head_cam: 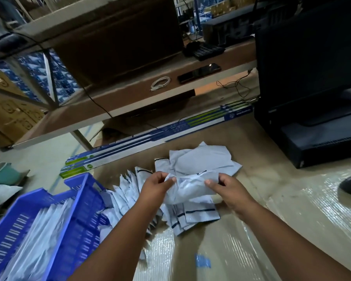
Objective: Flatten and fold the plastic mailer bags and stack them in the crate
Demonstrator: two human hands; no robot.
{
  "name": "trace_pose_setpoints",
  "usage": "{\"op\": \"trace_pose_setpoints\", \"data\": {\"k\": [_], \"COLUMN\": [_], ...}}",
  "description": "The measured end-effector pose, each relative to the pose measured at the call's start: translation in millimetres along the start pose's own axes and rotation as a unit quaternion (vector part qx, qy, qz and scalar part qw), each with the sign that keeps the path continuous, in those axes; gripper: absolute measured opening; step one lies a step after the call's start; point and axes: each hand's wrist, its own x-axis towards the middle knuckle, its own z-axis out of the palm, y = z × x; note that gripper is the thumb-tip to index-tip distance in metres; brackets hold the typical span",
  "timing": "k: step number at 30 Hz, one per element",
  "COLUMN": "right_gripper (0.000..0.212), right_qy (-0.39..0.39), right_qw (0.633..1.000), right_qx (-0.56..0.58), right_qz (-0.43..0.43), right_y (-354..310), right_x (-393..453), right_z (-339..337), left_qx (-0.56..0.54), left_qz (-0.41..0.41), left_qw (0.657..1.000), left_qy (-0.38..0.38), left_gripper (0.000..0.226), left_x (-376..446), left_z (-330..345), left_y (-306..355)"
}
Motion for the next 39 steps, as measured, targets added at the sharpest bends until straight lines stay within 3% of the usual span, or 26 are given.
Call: {"op": "trace_pose_setpoints", "data": {"k": [3,6,11,18,20,23,27,32,35,37,39], "right_gripper": [0.021,0.027,0.025,0.045,0.058,0.060,0.063,0.050,0.026,0.029,0.032], "right_qy": [0.028,0.076,0.073,0.123,0.128,0.110,0.082,0.089,0.096,0.103,0.095], "right_qw": [0.998,0.993,0.995,0.982,0.979,0.971,0.940,0.901,0.889,0.878,0.858], "right_qx": [-0.054,-0.089,-0.071,-0.128,-0.148,-0.210,-0.330,-0.424,-0.447,-0.468,-0.500], "right_qz": [-0.030,-0.024,-0.018,-0.064,-0.055,-0.025,-0.009,0.011,0.023,-0.015,-0.065], "right_y": [-1.8,1.7,-6.6,5.2,11.3,21.9,40.5,57.2,61.4,63.2,64.7], "right_x": [-14.9,-23.6,-52.4,-95.5,-107.3,-121.7,-134.8,-152.5,-161.8,-166.5,-170.5], "right_z": [5.0,6.0,19.8,35.3,35.7,34.2,28.9,14.9,11.4,12.9,18.1], "left_qx": [0.041,0.026,0.020,0.041,0.005,-0.046,0.036,0.168,0.294,0.371,0.419], "left_qz": [0.030,0.047,0.054,0.070,0.053,0.007,-0.021,-0.058,0.058,0.204,0.301], "left_qw": [0.999,0.994,0.986,0.986,0.984,0.979,0.978,0.964,0.934,0.894,0.854], "left_qy": [0.018,0.093,0.159,0.145,0.170,0.197,0.206,0.200,0.195,0.146,0.068], "left_gripper": [0.026,0.032,0.032,0.032,0.033,0.032,0.036,0.020,0.019,0.030,0.047], "left_x": [-21.0,-39.2,-75.0,-124.7,-133.8,-152.0,-180.9,-210.0,-224.5,-231.3,-233.3], "left_z": [3.1,0.6,1.1,-1.0,-4.7,-6.9,-1.8,6.5,5.4,9.5,18.0], "left_y": [-12.8,-16.1,-10.8,-45.8,-63.9,-85.9,-115.5,-147.2,-157.3,-165.5,-174.1]}}
